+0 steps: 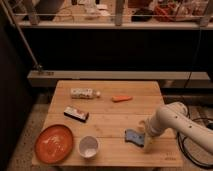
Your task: Place the white sponge in the ceramic bowl
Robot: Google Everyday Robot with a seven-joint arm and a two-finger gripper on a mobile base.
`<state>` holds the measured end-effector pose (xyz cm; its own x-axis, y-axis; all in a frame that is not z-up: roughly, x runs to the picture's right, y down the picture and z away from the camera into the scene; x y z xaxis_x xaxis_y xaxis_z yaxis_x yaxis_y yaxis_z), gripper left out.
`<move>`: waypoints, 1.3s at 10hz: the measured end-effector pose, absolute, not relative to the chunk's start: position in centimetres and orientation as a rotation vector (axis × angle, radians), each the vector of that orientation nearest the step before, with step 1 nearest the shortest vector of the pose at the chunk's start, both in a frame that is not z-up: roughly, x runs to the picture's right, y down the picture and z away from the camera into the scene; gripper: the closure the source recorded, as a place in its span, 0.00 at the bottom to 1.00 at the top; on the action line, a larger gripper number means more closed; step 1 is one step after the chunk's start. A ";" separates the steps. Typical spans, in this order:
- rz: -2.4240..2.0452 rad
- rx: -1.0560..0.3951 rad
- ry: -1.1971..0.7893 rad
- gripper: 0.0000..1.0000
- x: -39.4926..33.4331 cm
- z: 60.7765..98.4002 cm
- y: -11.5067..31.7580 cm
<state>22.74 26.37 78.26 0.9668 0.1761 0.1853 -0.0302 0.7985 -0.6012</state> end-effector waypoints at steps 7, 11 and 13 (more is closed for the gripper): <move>0.107 -0.631 -0.236 0.20 23.3 78.6 27.1; 0.116 -0.624 -0.233 0.20 23.9 78.7 27.5; 0.117 -0.621 -0.235 0.20 23.9 78.8 27.5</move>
